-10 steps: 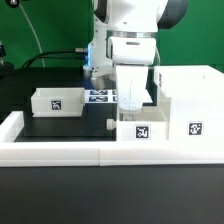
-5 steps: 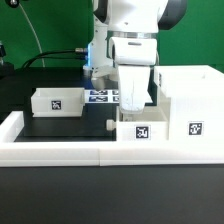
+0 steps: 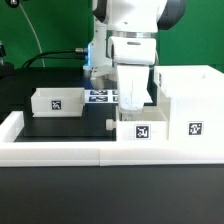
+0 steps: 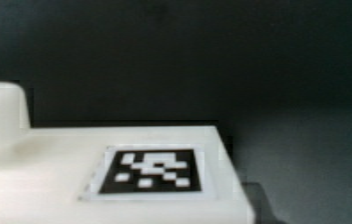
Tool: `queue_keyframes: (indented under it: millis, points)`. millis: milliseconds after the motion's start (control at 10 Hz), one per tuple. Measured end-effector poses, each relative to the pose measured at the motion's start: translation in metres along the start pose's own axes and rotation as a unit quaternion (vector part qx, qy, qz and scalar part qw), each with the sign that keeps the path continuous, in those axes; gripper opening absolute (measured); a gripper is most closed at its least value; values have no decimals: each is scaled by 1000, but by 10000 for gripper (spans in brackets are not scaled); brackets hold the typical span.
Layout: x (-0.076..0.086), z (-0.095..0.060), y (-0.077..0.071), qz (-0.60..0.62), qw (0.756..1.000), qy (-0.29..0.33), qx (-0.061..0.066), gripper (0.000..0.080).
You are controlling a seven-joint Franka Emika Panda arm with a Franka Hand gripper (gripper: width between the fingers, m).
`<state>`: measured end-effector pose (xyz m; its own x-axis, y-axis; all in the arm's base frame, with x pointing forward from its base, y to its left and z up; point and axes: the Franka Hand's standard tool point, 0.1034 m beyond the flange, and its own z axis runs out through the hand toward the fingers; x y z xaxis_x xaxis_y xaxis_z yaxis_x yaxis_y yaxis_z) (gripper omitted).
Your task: Assemble drawer
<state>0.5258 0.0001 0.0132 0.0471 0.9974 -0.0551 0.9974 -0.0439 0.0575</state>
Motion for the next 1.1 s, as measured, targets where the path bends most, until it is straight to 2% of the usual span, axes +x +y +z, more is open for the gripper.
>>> queue_keyframes:
  millis: [400,1000,1100]
  points:
    - [7,-1,1,39,999,1,-2,44]
    - [5,1,-2,16,1000,-6,1,44]
    - [4,1,-2,14,1000,-12,8,44]
